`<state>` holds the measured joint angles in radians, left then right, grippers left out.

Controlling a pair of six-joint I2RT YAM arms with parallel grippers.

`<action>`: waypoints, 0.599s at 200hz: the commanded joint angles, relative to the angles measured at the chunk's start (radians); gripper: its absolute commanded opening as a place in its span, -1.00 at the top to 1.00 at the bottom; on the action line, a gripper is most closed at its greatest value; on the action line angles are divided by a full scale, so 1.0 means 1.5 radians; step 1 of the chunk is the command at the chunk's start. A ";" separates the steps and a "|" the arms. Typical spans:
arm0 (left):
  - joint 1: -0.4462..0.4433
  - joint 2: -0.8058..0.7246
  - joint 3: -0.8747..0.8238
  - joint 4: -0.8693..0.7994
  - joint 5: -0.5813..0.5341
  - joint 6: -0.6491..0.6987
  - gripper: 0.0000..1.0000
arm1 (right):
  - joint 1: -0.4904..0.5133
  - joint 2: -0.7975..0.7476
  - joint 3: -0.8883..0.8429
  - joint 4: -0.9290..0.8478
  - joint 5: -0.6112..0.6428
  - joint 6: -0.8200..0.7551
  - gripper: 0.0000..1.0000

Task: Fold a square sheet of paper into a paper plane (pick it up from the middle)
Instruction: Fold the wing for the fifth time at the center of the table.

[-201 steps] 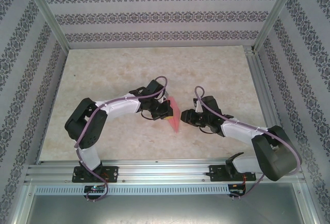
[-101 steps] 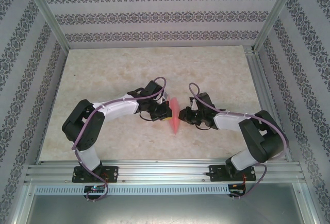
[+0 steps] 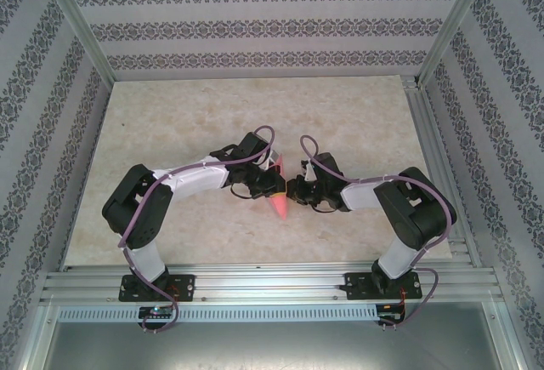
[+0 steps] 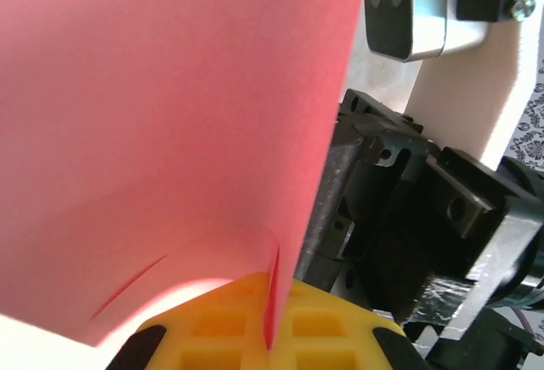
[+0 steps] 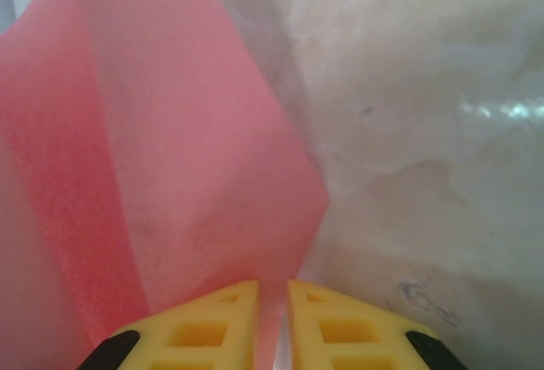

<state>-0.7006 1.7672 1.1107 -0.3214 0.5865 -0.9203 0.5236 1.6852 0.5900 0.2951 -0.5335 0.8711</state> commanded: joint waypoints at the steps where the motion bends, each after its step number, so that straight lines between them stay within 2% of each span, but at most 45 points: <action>1: 0.005 -0.015 0.002 0.017 -0.005 0.015 1.00 | 0.001 0.004 -0.004 0.044 -0.020 0.017 0.64; 56: 0.004 0.039 -0.015 0.079 0.004 -0.007 1.00 | -0.001 -0.034 0.007 -0.137 0.056 -0.063 0.65; 120: -0.005 0.085 -0.001 0.113 0.010 -0.011 1.00 | -0.009 -0.082 0.030 -0.265 0.125 -0.108 0.61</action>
<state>-0.7013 1.8599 1.1023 -0.2165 0.5945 -0.9249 0.5213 1.6047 0.6090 0.0376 -0.4294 0.7685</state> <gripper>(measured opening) 0.067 0.188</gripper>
